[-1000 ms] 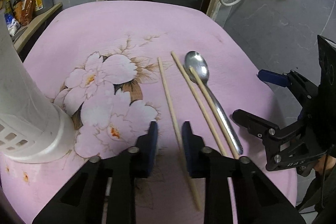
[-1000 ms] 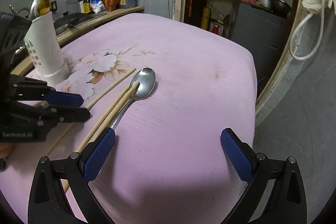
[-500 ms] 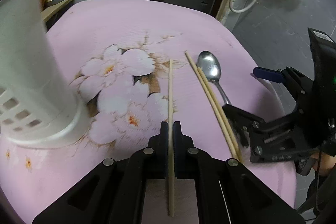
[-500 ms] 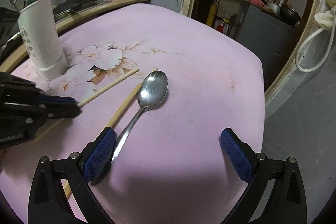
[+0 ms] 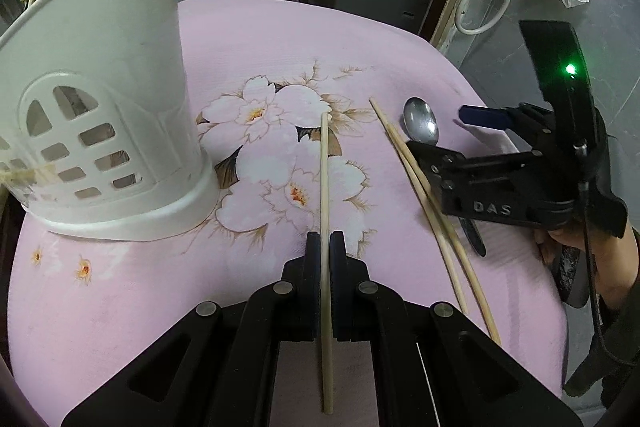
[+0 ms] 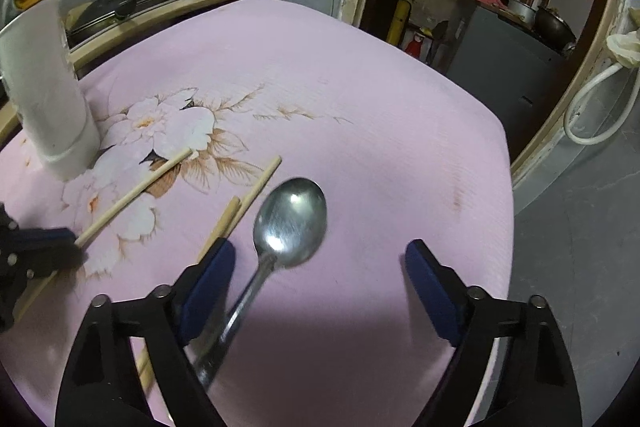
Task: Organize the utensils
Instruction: 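Close the left tool on a chopstick while the right tool grasps the steel spoon, then lift the steel spoon with the right tool while the left tool lifts the chopstick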
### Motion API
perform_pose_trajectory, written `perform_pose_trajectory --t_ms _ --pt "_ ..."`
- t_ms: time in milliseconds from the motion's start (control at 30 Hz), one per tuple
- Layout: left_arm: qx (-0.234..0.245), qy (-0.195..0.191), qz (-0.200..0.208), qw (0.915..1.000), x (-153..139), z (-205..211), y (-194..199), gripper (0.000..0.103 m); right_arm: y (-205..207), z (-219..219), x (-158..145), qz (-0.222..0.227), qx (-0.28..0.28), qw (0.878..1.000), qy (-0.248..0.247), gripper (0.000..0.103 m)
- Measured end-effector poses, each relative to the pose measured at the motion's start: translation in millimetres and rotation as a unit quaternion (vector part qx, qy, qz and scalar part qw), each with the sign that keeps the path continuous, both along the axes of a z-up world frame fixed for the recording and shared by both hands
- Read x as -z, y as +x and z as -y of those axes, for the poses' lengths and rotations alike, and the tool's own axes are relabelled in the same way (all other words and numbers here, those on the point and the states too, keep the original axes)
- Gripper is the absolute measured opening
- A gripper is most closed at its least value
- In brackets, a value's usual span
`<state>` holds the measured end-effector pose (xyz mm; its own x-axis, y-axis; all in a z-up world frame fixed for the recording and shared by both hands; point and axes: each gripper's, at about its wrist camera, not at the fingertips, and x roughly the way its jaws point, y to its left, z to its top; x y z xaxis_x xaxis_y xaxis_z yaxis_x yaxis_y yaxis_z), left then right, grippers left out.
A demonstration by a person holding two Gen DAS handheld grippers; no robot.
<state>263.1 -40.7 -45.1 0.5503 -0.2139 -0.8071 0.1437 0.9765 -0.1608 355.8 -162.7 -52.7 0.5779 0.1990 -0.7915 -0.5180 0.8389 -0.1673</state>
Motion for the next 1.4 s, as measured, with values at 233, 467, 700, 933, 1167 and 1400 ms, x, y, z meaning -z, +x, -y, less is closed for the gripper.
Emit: perform_pose_trajectory --t_ms 233,467,700,933,1167,1400 --pt "0.014 0.013 -0.006 0.9998 -1.4 1.2 11.9 0.003 -5.4 -1.5 1.9 -0.008 -0.014 1.0 0.019 0.049" --pt "0.024 0.037 -0.018 0.9988 1.2 11.9 31.3 0.003 -5.0 2.5 2.7 -0.017 -0.013 0.999 0.033 0.047" --pt "0.035 0.036 -0.046 0.9977 4.2 15.8 50.9 0.003 5.0 7.5 3.3 -0.044 -0.003 0.997 0.056 0.051" --pt "0.048 0.058 -0.043 0.9962 6.0 24.6 55.1 0.003 2.7 1.2 3.6 -0.038 -0.006 0.998 0.044 0.048" --pt "0.037 0.018 -0.027 0.9988 7.1 14.9 52.3 0.002 -4.9 -3.5 1.9 -0.017 -0.013 0.999 0.032 0.032" --pt "0.032 -0.042 0.011 0.9986 -6.8 2.7 31.8 0.002 -11.5 8.6 -7.7 0.008 -0.007 0.998 0.061 0.032"
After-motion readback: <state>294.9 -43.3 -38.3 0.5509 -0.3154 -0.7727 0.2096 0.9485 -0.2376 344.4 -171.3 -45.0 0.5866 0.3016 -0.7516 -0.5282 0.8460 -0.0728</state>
